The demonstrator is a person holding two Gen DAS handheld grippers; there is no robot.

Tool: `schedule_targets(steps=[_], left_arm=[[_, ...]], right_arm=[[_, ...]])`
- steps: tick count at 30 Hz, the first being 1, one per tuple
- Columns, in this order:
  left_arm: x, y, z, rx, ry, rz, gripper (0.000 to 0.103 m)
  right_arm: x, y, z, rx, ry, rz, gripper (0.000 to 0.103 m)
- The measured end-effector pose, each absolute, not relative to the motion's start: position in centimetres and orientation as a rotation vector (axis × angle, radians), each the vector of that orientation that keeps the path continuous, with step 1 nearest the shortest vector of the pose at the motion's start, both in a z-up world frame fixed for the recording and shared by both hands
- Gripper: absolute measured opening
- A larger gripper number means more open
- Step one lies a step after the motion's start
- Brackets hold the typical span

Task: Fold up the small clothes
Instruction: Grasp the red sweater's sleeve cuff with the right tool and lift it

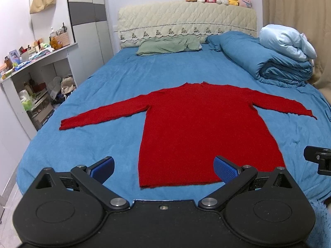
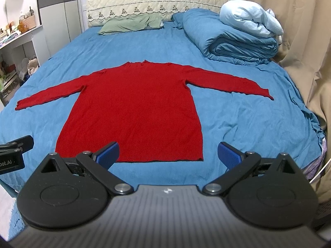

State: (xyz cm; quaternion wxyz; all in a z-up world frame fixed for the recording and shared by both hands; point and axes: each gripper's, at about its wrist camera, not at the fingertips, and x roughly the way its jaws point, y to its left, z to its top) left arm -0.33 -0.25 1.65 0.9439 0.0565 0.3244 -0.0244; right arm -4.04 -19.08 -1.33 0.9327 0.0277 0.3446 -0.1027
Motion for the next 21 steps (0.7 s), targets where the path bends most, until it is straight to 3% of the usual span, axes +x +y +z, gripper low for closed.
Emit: schedule_targets(steps=[11, 21], left_arm=[[10.5, -7.4, 4.5, 0.102, 0.557, -0.2, 0.103], [30.2, -17.8, -1.5, 0.121, 0.596, -0.35, 0.103]], right_arm=[[3.7, -29.1, 0.0, 0.129, 0.579, -0.405, 0.103], [16.9, -46.8, -7.3, 0.284, 0.49, -0.635, 0.103]])
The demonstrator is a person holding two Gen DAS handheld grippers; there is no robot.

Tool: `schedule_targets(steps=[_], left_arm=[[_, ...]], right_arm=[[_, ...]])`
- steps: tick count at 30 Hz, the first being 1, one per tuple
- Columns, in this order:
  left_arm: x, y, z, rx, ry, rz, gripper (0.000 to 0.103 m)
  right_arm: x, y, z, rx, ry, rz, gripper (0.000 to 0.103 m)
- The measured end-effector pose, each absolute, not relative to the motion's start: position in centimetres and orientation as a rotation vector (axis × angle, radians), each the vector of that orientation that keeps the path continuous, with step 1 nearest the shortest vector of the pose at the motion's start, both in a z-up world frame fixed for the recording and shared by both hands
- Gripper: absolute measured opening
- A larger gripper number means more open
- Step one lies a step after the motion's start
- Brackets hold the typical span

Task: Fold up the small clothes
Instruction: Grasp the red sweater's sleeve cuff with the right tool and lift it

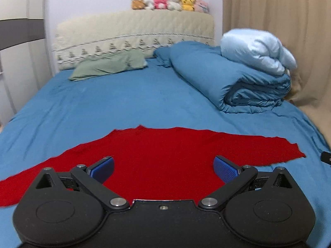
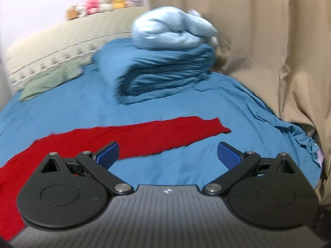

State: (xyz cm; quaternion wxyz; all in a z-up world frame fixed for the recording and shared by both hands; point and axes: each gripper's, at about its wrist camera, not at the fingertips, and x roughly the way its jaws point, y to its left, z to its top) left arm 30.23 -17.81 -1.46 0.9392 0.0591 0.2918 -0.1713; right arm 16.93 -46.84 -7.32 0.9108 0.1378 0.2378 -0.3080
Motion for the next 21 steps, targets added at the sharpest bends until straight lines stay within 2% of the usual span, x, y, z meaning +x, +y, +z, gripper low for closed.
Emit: schedule_targets(steps=[9, 16, 21], left_arm=[[40.8, -23.3, -5.9, 0.086, 0.763, -0.381, 0.103], [46.6, -27.0, -9.9, 0.074, 0.914, -0.353, 0.103], [49.0, -29.1, -13.3, 0.108, 0.965, -0.321, 0.1]], right_arm=[[24.7, -56.6, -13.8, 0.486, 0.518, -0.707, 0.103], [29.6, -62.1, -19.7, 0.523, 0.598, -0.79, 0.103], [31.3, -65.7, -23.0, 0.583, 0.642, -0.858, 0.091]])
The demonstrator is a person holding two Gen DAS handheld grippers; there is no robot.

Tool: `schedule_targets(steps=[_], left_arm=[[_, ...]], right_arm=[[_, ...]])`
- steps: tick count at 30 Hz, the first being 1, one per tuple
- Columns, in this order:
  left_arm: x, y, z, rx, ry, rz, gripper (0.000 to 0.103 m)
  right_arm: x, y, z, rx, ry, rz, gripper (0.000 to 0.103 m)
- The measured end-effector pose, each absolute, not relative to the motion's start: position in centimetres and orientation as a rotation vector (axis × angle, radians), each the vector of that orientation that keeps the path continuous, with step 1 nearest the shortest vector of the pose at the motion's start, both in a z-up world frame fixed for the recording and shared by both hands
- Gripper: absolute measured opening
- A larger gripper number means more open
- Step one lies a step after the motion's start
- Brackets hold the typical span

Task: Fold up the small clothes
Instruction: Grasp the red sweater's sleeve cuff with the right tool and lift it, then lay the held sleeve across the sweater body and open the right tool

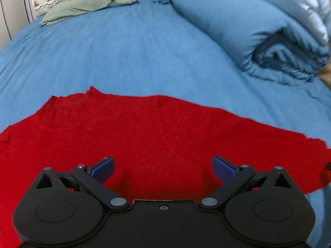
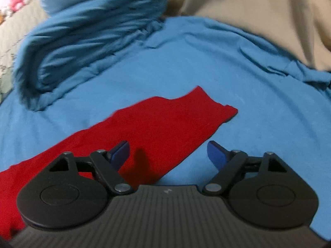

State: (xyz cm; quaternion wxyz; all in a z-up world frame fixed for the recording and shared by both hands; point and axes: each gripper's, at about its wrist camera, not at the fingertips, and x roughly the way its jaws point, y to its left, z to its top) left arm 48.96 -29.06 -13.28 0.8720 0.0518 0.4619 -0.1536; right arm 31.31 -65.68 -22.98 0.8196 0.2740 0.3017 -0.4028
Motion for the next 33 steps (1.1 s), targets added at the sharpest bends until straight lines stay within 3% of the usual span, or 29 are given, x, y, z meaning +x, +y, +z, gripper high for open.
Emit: schedule_targets(steps=[3, 6, 7, 9, 18, 26, 29, 33], left_arm=[[49.8, -30.0, -14.9, 0.135, 0.975, -0.309, 0.098], [50.6, -30.9, -16.4, 0.156, 0.993, -0.3, 0.098], [50.8, -31.0, -17.0, 0.166, 1.007, -0.294, 0.098], [51.5, -31.3, -18.1, 0.178, 1.03, -0.288, 0.1], [52.1, -28.4, -15.2, 0.108, 1.028, -0.292, 0.103], [50.8, -15.4, -8.0, 0.091, 0.861, -0.084, 0.103], [49.3, -9.3, -7.6, 0.084, 0.837, 0.051, 0.103], [47.4, -2.5, -9.1, 0.029, 0.84, 0.159, 0.103]], right_arm=[[31.4, -66.6, -23.8, 0.598, 0.621, -0.884, 0.082], [31.9, -66.8, -23.7, 0.558, 0.612, -0.882, 0.053], [32.1, -66.9, -23.6, 0.548, 0.612, -0.876, 0.034], [32.2, -66.9, -23.1, 0.552, 0.6, -0.856, 0.025], [36.4, -61.0, -15.9, 0.466, 0.467, -0.647, 0.021], [44.6, -43.4, -8.0, 0.427, 0.291, -0.116, 0.021], [47.0, -34.5, -9.3, 0.403, 0.321, 0.129, 0.021], [48.9, -23.9, -16.2, 0.232, 0.473, 0.28, 0.021]])
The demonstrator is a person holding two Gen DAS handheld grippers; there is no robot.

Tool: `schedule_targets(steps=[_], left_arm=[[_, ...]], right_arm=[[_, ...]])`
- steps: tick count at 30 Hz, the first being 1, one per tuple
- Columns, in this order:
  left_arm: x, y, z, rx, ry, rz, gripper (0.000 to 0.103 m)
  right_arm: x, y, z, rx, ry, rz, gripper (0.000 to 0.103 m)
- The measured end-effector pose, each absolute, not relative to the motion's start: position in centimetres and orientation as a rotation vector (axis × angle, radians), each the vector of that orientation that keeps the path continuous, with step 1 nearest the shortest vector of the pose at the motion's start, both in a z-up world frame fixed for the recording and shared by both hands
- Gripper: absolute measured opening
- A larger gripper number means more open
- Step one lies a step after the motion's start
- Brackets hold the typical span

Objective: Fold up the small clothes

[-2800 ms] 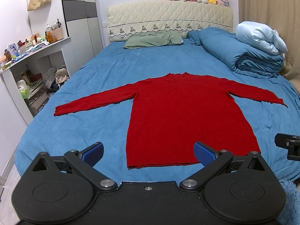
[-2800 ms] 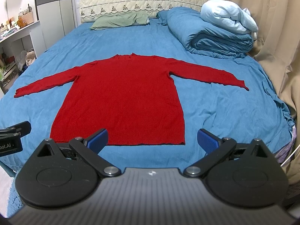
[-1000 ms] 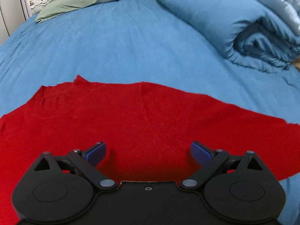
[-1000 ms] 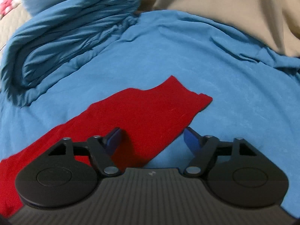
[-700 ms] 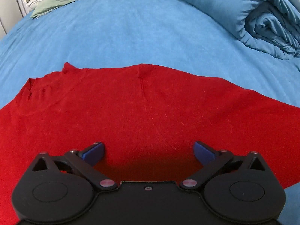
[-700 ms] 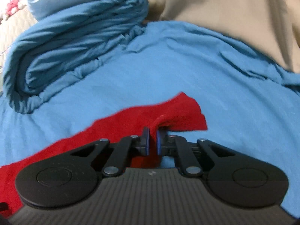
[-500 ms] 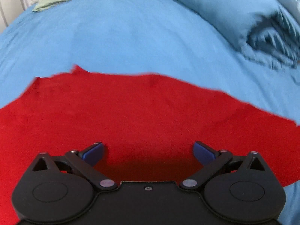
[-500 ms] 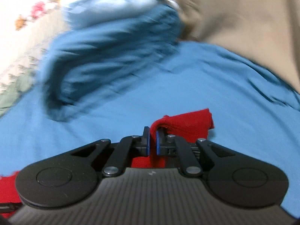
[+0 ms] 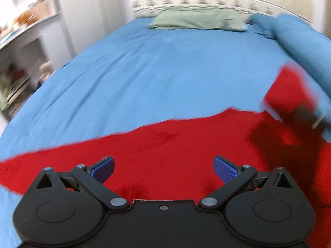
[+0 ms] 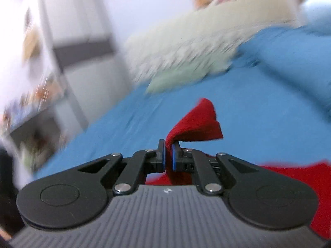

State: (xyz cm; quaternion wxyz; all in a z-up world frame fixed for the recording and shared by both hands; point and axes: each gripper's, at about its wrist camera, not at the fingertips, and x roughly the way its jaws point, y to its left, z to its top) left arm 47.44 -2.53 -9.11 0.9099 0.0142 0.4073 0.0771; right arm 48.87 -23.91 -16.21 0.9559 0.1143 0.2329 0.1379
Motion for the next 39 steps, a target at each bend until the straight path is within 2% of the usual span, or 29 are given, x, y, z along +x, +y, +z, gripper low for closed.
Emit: schedule_targets(steps=[4, 7, 9, 10, 11, 12, 13, 14, 22, 24, 28, 30, 32, 33, 34, 36, 39], left_arm=[[46.8, 1.3, -11.3, -0.026, 0.904, 0.174, 0.103], [46.3, 1.8, -11.9, -0.048, 0.909, 0.13, 0.103], [46.6, 2.1, -12.1, -0.059, 0.908, 0.1, 0.103], [46.8, 2.1, -12.1, -0.068, 0.907, 0.083, 0.103], [47.0, 2.0, -12.0, -0.078, 0.905, 0.065, 0.103], [47.3, 1.8, -11.8, -0.088, 0.902, 0.049, 0.103], [47.7, 1.6, -11.6, -0.096, 0.898, 0.031, 0.103], [47.4, 1.5, -11.4, -0.101, 0.894, 0.014, 0.103], [49.9, -5.7, -11.5, -0.093, 0.904, -0.204, 0.102], [50.9, -7.1, -12.9, -0.082, 0.922, -0.21, 0.095], [53.0, -8.3, -16.1, -0.074, 0.975, -0.212, 0.06], [53.6, -7.9, -17.0, -0.106, 0.979, -0.222, 0.049], [53.8, -7.2, -16.8, -0.138, 0.955, -0.23, 0.026], [53.5, -6.8, -16.2, -0.153, 0.936, -0.235, 0.019], [53.2, -6.1, -15.6, -0.178, 0.9, -0.235, 0.015], [51.9, -4.5, -14.2, -0.216, 0.821, -0.226, 0.015], [50.1, -2.5, -14.3, -0.201, 0.783, -0.176, 0.019]], right_arm=[[48.5, -18.5, -22.8, 0.099, 0.638, 0.316, 0.021], [47.2, -17.1, -24.0, 0.015, 0.637, 0.337, 0.021], [46.5, -16.2, -23.9, -0.043, 0.62, 0.356, 0.026], [46.4, -15.8, -24.0, -0.071, 0.611, 0.355, 0.031], [46.1, -15.5, -23.9, -0.091, 0.609, 0.369, 0.047], [46.5, -15.1, -23.9, -0.109, 0.612, 0.388, 0.058], [46.4, -15.1, -23.8, -0.123, 0.611, 0.399, 0.075], [45.8, -15.3, -23.4, -0.139, 0.607, 0.405, 0.077], [42.6, -20.5, -21.1, -0.146, 0.666, 0.304, 0.077], [42.1, -21.8, -21.2, -0.139, 0.68, 0.278, 0.077], [41.9, -23.5, -22.1, -0.143, 0.702, 0.238, 0.077], [41.8, -24.3, -22.5, -0.125, 0.707, 0.225, 0.077], [41.7, -24.7, -22.7, -0.107, 0.713, 0.214, 0.077], [41.7, -24.8, -22.7, -0.099, 0.715, 0.209, 0.077], [41.7, -25.0, -22.7, -0.092, 0.716, 0.206, 0.077], [41.6, -25.2, -22.7, -0.072, 0.719, 0.202, 0.077], [41.6, -25.3, -22.9, -0.055, 0.73, 0.203, 0.077]])
